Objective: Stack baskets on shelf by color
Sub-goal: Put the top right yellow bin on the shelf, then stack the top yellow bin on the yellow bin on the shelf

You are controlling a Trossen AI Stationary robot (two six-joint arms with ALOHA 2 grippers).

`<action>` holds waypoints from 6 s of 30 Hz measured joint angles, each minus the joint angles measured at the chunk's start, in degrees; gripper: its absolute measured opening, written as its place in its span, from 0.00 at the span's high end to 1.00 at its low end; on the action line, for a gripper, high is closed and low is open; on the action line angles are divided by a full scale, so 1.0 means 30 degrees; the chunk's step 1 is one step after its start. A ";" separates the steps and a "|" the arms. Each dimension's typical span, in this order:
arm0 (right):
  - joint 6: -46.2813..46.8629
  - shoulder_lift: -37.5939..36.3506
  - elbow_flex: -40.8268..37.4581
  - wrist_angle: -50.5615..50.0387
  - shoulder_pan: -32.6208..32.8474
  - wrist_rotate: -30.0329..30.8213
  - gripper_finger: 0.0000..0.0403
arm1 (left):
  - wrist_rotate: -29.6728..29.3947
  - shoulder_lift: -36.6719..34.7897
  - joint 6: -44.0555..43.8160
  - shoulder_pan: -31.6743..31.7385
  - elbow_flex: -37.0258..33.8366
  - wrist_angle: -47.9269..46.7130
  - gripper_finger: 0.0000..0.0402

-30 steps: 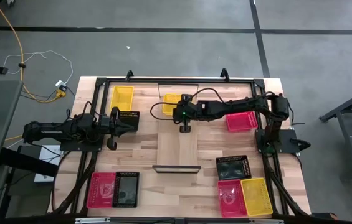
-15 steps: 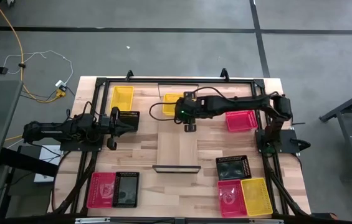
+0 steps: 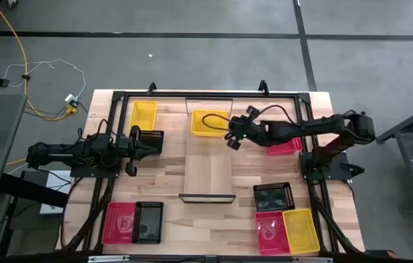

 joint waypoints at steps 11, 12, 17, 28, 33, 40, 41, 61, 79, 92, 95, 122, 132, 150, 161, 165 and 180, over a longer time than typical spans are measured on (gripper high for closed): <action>0.2181 0.1697 -0.1347 0.4127 -0.2685 -0.2490 0.99 | 0.0000 0.0007 0.0000 0.0000 0.0001 0.0000 1.00; 0.2201 0.1850 -0.1277 0.4596 -0.2848 -0.3070 0.99 | 0.0000 0.0007 -0.0001 0.0000 0.0000 0.0000 1.00; 0.2626 0.2055 -0.1260 0.5190 -0.3404 -0.3533 1.00 | 0.0000 0.0007 0.0003 -0.0004 0.0000 0.0000 1.00; 0.3121 0.2055 -0.1256 0.5737 -0.4252 -0.4814 1.00 | 0.0000 0.0007 0.0005 -0.0006 0.0000 0.0000 1.00; 0.3115 0.2055 -0.1256 0.5970 -0.4365 -0.5143 1.00 | 0.0000 0.0007 -0.0001 0.0000 0.0001 0.0000 1.00; 0.2996 0.2055 -0.1256 0.6649 -0.4365 -0.5121 1.00 | 0.0000 0.0007 0.0003 -0.0007 0.0005 0.0000 1.00; 0.2968 0.2055 -0.1256 0.6830 -0.4365 -0.5114 1.00 | 0.0000 0.0007 0.0001 -0.0007 0.0000 -0.0003 1.00; 0.3140 0.2809 -0.1249 1.0798 -0.5030 -0.6068 1.00 | 0.0000 0.0007 0.0005 -0.0001 0.0000 0.0000 1.00; 0.3174 0.6771 0.5781 0.3927 -0.4343 -0.4819 1.00 | -0.0003 0.0007 0.0001 -0.0005 0.0004 -0.0004 1.00; 0.3987 0.7155 0.5854 0.3362 -0.4307 -0.4882 1.00 | 0.0000 0.0007 0.0006 -0.0007 0.0000 -0.0007 1.00; 0.3865 0.7155 0.5854 0.3460 -0.4307 -0.5191 1.00 | 0.0000 0.0007 -0.0001 -0.0007 0.0000 -0.0007 1.00; 0.0243 0.5181 0.5678 0.0160 -0.3156 -0.5898 1.00 | 0.0004 0.0006 0.0005 -0.0004 0.0001 0.0000 1.00; 0.0166 -0.1792 -0.1485 0.2714 -0.1502 -0.4401 1.00 | -0.0004 0.0000 0.0004 0.0000 0.0000 0.0000 1.00; 0.0322 -0.7397 -0.8797 1.3901 -0.0329 -0.6921 1.00 | -0.1210 0.0015 0.0773 0.0007 0.0007 0.1470 1.00; -0.0537 -0.7380 -0.8797 1.3941 -0.0344 -0.6906 1.00 | -0.4938 0.3061 0.0160 0.0019 0.0691 0.6672 0.91; -0.0390 -0.7380 -0.8797 1.3966 -0.0344 -0.6892 1.00 | -0.7867 0.6488 -0.0739 0.0077 0.3099 0.3968 0.76; 0.0916 -0.7373 -0.8797 1.4013 -0.0336 -0.6894 1.00 | -1.1055 1.8560 -0.9113 0.5786 1.0462 -0.7506 0.49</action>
